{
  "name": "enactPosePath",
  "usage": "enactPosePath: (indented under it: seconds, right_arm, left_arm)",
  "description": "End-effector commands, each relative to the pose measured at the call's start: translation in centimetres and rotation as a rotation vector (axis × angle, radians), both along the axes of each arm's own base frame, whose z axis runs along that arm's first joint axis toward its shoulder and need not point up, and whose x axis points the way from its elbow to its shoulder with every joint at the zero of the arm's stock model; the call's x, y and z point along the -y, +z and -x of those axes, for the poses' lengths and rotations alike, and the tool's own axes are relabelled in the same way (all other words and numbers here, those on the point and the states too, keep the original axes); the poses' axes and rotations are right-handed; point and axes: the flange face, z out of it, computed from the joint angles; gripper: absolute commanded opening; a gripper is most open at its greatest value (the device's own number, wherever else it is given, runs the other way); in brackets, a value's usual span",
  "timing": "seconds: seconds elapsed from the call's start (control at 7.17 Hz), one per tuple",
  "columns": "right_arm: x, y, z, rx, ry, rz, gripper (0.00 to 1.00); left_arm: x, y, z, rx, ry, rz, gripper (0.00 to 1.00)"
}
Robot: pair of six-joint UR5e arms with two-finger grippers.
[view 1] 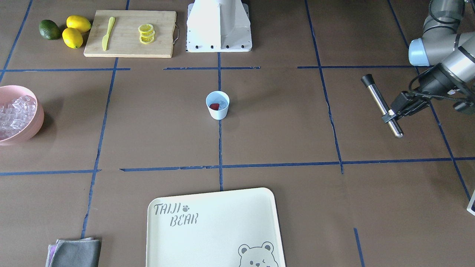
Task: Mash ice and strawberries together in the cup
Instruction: 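Set the pestle down near the table edge and open the left gripper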
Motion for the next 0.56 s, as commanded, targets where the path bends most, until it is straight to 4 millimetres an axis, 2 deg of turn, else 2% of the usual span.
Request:
enactPosePath:
  seconds: [0.0,0.28,0.42]
  right_arm:
    - [0.1,0.0,0.0,-0.002,-0.002,-0.002,0.99]
    - [0.2,-0.1,0.1,-0.001,-0.002,-0.005,0.99]
    - [0.2,-0.2,0.1,-0.001,-0.002,-0.007,0.99]
  left_arm:
    - [-2.7,7.1,3.8,0.104,0.041,-0.063,0.0]
    - [-4.0,14.9,5.0,0.301,0.092,-0.182,0.0]
    - [-4.3,17.2,5.4,0.412,0.117,-0.195,0.0]
